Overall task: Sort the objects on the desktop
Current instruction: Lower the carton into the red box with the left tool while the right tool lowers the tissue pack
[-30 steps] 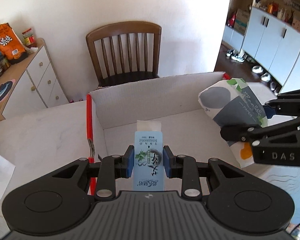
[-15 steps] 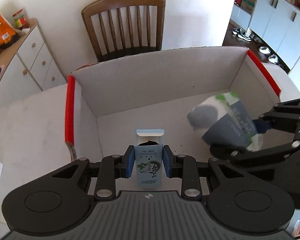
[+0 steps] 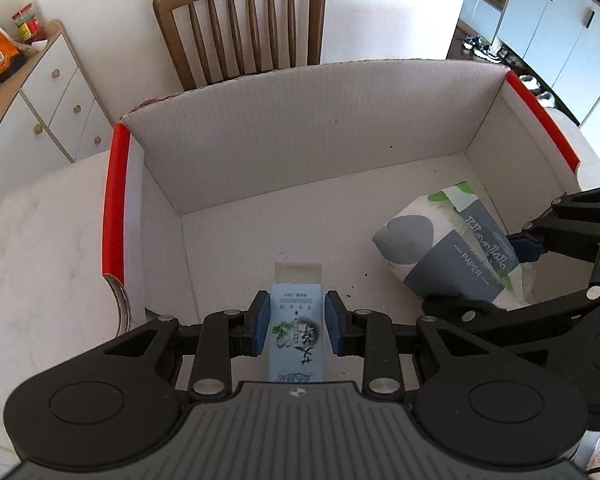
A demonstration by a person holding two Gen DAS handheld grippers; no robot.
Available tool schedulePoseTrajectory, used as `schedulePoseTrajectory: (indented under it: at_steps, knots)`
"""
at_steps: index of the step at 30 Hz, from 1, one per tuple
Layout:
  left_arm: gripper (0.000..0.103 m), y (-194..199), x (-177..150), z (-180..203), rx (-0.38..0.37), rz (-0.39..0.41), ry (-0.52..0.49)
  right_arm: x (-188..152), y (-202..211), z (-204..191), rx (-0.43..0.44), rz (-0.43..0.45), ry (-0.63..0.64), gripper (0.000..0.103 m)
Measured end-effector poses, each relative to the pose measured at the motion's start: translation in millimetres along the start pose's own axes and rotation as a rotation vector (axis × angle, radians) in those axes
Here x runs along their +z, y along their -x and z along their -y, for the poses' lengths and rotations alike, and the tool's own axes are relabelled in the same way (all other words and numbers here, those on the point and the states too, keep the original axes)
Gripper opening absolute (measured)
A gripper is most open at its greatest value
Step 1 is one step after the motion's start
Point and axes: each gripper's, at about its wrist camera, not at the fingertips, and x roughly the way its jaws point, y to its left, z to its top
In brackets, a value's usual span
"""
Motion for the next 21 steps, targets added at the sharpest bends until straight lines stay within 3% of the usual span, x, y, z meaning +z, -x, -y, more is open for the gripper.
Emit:
schedulePoseTrajectory:
  at_steps: [5, 13, 15, 16, 17, 21]
  knots:
    - [0.028, 5, 0, -1, -0.023, 0.017, 0.012, 5, 4, 2, -0.002, 0.009, -0.006, 0.062]
    - [0.032, 18, -3, -4, -0.032, 0.056, 0.011, 1, 14, 3, 0.008, 0.032, 0.003, 0.063]
    - [0.050, 23, -4, -1, -0.024, 0.071, 0.000, 0, 17, 4, 0.008, 0.040, 0.006, 0.064]
    - [0.065, 25, -4, 0, -0.022, 0.082, -0.004, 0, 19, 4, 0.004, 0.045, 0.009, 0.064]
    - [0.072, 29, -5, 1, -0.018, 0.097, -0.003, -1, 21, 4, -0.001, 0.049, 0.011, 0.065]
    - [0.072, 38, -5, 2, -0.021, 0.116, 0.011, -2, 28, 7, 0.003, 0.066, -0.001, 0.066]
